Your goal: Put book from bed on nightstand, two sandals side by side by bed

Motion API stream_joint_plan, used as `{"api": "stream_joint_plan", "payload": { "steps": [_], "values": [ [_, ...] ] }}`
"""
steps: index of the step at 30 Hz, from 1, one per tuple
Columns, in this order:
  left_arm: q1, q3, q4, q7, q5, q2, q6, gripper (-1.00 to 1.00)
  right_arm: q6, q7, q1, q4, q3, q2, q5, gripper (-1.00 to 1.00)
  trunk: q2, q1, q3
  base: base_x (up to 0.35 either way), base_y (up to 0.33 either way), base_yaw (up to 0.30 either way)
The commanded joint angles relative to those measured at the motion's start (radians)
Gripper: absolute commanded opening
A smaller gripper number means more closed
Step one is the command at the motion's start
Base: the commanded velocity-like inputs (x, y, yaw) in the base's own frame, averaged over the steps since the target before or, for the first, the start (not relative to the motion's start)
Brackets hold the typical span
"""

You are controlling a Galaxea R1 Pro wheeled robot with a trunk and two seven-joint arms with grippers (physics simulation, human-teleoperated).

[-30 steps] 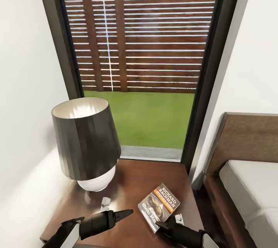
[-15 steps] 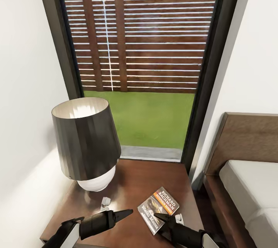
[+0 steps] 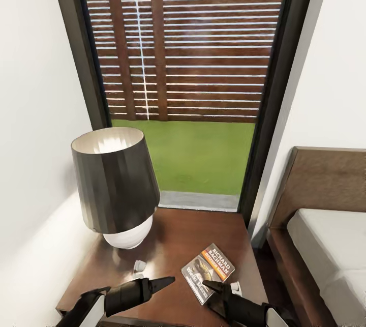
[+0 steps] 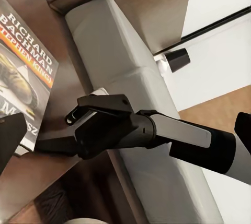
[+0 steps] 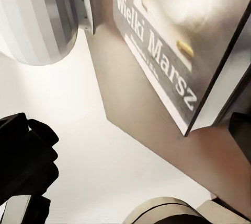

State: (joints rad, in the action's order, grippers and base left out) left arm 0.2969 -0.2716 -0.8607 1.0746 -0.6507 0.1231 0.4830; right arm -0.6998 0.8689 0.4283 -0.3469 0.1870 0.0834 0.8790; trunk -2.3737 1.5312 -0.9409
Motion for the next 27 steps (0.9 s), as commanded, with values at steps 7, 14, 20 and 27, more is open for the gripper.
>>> {"api": "stream_joint_plan", "payload": {
  "steps": [7, 14, 20, 27],
  "values": [
    [0.001, -0.004, 0.000, -0.001, -0.009, 0.001, 0.010, 1.00, -0.001, -0.007, 0.000, 0.002, 0.011, 0.001, -0.011, 1.00, 0.007, -0.004, 0.002, -0.008, 0.000, 0.000],
    [0.001, -0.003, -0.001, -0.001, -0.009, 0.001, 0.011, 1.00, -0.001, -0.007, 0.000, 0.002, 0.011, 0.001, -0.011, 1.00, 0.056, -0.031, 0.024, 0.000, 0.000, 0.000],
    [0.001, -0.003, 0.000, -0.001, -0.009, 0.001, 0.011, 1.00, -0.001, -0.007, 0.000, 0.002, 0.012, 0.001, -0.011, 1.00, 0.077, -0.042, 0.033, 0.000, 0.000, 0.000],
    [0.001, -0.003, -0.001, -0.001, -0.009, 0.001, 0.011, 1.00, -0.001, -0.007, 0.000, 0.002, 0.011, 0.001, -0.011, 1.00, 0.126, -0.069, 0.055, 0.000, 0.000, 0.000]
  ]
}}
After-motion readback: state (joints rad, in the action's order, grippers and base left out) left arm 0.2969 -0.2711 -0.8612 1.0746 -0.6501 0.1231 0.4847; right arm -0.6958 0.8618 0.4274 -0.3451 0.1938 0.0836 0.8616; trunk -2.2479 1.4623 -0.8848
